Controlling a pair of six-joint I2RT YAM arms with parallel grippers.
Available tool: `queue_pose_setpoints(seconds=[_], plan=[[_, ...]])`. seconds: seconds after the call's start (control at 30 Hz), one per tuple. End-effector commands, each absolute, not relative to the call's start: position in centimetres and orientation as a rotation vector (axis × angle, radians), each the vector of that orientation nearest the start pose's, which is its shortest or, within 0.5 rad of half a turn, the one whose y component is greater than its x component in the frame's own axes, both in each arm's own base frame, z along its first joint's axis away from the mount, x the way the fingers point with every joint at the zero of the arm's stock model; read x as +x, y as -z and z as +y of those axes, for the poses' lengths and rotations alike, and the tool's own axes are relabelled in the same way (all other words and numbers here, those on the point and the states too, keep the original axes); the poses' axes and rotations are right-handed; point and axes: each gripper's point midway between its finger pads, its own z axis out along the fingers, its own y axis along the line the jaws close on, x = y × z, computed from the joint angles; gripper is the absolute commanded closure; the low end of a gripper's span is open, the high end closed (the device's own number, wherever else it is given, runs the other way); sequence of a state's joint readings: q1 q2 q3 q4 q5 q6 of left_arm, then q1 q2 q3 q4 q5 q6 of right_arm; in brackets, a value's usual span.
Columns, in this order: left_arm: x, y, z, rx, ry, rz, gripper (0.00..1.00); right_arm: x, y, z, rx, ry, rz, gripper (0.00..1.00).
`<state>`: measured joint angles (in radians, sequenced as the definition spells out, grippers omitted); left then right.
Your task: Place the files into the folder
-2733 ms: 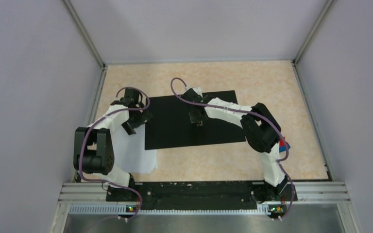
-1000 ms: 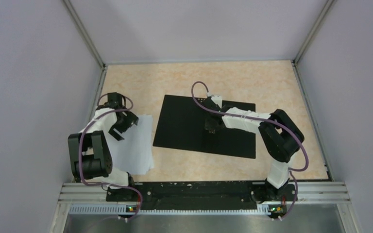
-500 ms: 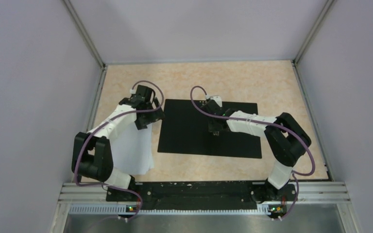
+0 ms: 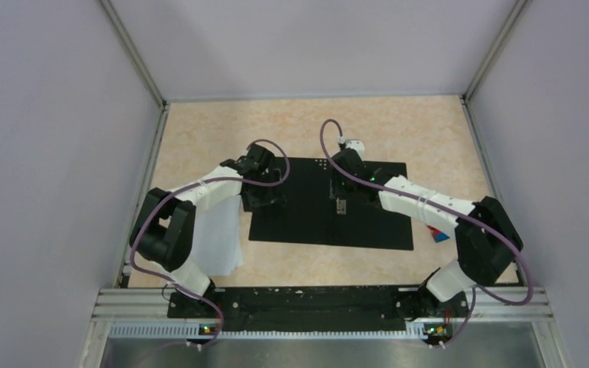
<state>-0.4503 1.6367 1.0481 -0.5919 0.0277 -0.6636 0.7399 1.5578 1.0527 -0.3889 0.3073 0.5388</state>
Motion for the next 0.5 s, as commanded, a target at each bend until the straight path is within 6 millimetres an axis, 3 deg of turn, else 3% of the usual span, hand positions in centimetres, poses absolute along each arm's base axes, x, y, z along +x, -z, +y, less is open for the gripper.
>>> queue_pose_setpoints(seconds=[0.0, 0.1, 0.47], plan=[[28.9, -3.9, -19.5, -0.259, 0.396, 2.780, 0.16, 29.0, -9.3, 22.3, 0.074, -0.293, 2.466, 0.67], [28.2, -2.8, -20.3, -0.254, 0.405, 2.804, 0.19, 28.3, -7.9, 22.1, 0.109, -0.302, 2.501, 0.76], [25.9, -1.3, -23.0, -0.238, 0.422, 2.842, 0.23, 28.3, -4.4, 22.2, 0.125, -0.247, 2.563, 0.77]])
